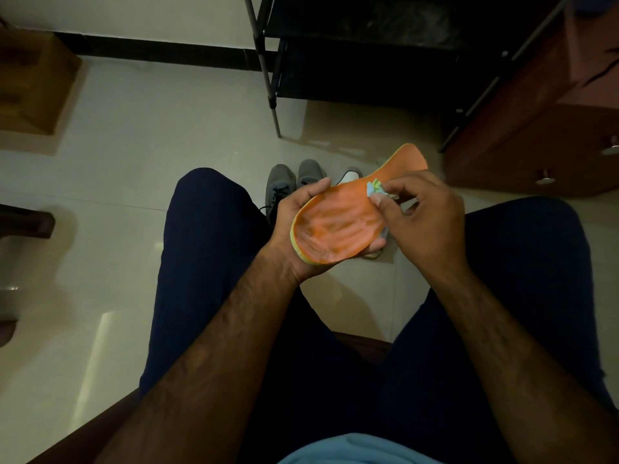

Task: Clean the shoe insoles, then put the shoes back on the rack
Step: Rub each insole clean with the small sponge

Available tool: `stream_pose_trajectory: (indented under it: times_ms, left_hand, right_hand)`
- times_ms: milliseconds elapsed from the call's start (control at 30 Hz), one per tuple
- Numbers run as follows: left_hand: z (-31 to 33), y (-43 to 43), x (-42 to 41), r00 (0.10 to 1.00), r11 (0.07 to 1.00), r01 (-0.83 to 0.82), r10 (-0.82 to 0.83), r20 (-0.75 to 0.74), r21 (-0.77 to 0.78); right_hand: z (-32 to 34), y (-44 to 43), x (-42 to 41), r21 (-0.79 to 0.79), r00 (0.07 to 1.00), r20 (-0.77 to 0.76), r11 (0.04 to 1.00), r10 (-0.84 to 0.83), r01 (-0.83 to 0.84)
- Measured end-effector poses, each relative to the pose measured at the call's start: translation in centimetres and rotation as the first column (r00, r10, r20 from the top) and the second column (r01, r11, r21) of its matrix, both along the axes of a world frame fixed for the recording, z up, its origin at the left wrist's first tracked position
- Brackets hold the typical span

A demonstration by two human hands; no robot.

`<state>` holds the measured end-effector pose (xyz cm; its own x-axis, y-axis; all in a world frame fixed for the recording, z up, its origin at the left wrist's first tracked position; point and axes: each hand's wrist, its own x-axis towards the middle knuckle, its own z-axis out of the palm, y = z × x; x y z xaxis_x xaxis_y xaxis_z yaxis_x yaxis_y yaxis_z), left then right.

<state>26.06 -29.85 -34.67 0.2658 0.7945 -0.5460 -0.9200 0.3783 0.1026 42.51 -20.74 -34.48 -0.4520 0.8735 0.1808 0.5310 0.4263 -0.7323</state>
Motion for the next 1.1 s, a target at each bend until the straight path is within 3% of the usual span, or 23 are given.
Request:
stream_pose_trajectory:
  times_ms: [200, 367, 533, 700, 867, 1000, 1100]
  left_hand:
    - [0.4, 0.0, 0.4, 0.997, 0.996, -0.013, 0.006, -0.078, -0.088]
    - [0.2, 0.0, 0.7, 1.000, 0.999, -0.010, 0.011, 0.019, -0.033]
    - [-0.1, -0.2, 0.7, 0.998, 0.999, 0.016, -0.019, -0.063, -0.044]
    - [0.0, -0.1, 0.8, 1.000, 1.000, 0.020, -0.020, -0.018, -0.009]
    - [-0.6, -0.1, 1.2, 0.998, 0.999, 0.039, -0.038, -0.042, 0.020]
    - [-0.4, -0.2, 1.3, 0.999, 0.999, 0.028, -0.027, -0.028, 0.017]
    - [-0.8, -0.1, 1.3, 0.999, 0.999, 0.034, -0.033, -0.040, 0.013]
  right_hand:
    - [0.2, 0.0, -0.2, -0.028, 0.997, -0.001, 0.997, -0.072, 0.072]
    - [0.9, -2.1, -1.1, -0.010, 0.992, -0.009, 0.992, 0.127, -0.127]
    - [0.4, 0.0, -0.8, -0.007, 1.000, 0.019, 1.000, -0.024, 0.025]
    - [0.7, -1.1, -1.1, 0.017, 0.993, 0.006, 0.993, 0.120, -0.120]
    - [0.3, -0.5, -1.2, 0.011, 1.000, 0.014, 1.000, -0.017, 0.017]
    - [0.7, -2.2, -1.8, 0.036, 0.984, -0.014, 0.984, 0.175, -0.174]
    - [0.3, -1.1, -1.6, 0.031, 0.998, 0.016, 0.998, 0.055, -0.055]
